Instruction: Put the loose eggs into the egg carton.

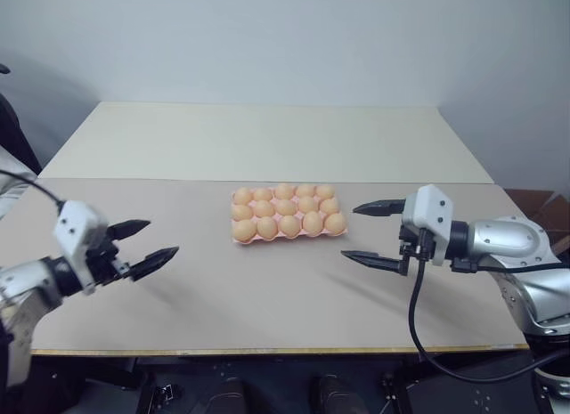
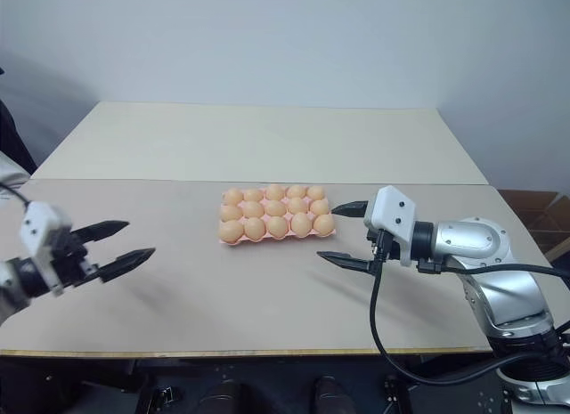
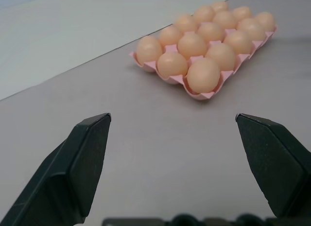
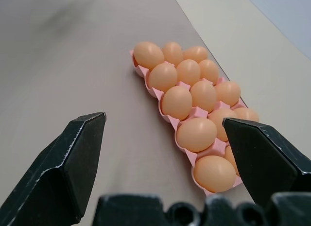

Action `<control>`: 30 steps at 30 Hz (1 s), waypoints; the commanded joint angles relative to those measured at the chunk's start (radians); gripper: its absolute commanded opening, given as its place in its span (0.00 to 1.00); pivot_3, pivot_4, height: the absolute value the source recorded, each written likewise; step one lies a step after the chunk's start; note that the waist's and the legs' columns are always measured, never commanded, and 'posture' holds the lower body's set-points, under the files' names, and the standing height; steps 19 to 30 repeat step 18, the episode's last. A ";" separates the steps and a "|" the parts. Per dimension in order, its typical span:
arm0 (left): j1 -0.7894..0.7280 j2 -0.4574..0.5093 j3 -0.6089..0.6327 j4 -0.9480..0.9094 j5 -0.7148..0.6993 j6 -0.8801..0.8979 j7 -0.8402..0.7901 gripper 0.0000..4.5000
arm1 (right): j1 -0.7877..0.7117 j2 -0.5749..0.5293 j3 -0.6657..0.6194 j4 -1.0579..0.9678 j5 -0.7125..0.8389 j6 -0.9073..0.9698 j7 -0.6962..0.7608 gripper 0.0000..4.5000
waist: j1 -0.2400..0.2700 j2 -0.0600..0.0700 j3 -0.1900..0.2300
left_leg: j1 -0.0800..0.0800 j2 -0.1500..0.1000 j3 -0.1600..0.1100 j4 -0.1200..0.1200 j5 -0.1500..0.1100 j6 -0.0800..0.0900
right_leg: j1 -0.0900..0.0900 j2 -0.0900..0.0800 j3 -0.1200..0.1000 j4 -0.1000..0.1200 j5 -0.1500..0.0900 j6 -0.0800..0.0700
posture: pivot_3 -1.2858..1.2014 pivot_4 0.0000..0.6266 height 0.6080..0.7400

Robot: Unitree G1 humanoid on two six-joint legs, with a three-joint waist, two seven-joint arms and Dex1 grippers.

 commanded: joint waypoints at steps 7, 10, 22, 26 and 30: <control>0.168 0.011 0.211 -0.174 -0.147 0.077 0.013 1.00 | -0.023 -0.009 -0.040 0.031 0.028 -0.037 0.055 1.00 | 0.013 0.000 0.000 | 0.000 0.000 0.000 0.000 0.000 0.000 | -0.001 0.000 0.000 0.000 -0.001 -0.002 | 0.52 0.24 1.00; 0.179 0.009 0.230 -0.200 -0.180 0.087 0.033 1.00 | -0.010 -0.010 -0.039 0.052 0.023 -0.036 0.065 1.00 | 0.012 0.000 0.000 | 0.000 0.000 0.000 0.000 0.000 0.000 | -0.001 0.000 0.000 0.000 -0.001 -0.002 | 0.52 0.24 1.00; 0.193 0.024 0.219 -0.221 -0.223 0.094 0.060 1.00 | -0.039 0.001 -0.030 0.089 0.017 -0.051 0.078 1.00 | 0.010 0.000 0.000 | 0.000 0.000 0.001 0.000 0.000 0.000 | -0.001 0.001 0.001 0.000 -0.001 -0.002 | 0.52 0.24 1.00; 0.193 0.024 0.219 -0.221 -0.223 0.094 0.060 1.00 | -0.039 0.001 -0.030 0.089 0.017 -0.051 0.078 1.00 | 0.010 0.000 0.000 | 0.000 0.000 0.001 0.000 0.000 0.000 | -0.001 0.001 0.001 0.000 -0.001 -0.002 | 0.52 0.24 1.00; 0.193 0.024 0.219 -0.221 -0.223 0.094 0.060 1.00 | -0.039 0.001 -0.030 0.089 0.017 -0.051 0.078 1.00 | 0.010 0.000 0.000 | 0.000 0.000 0.001 0.000 0.000 0.000 | -0.001 0.001 0.001 0.000 -0.001 -0.002 | 0.52 0.24 1.00</control>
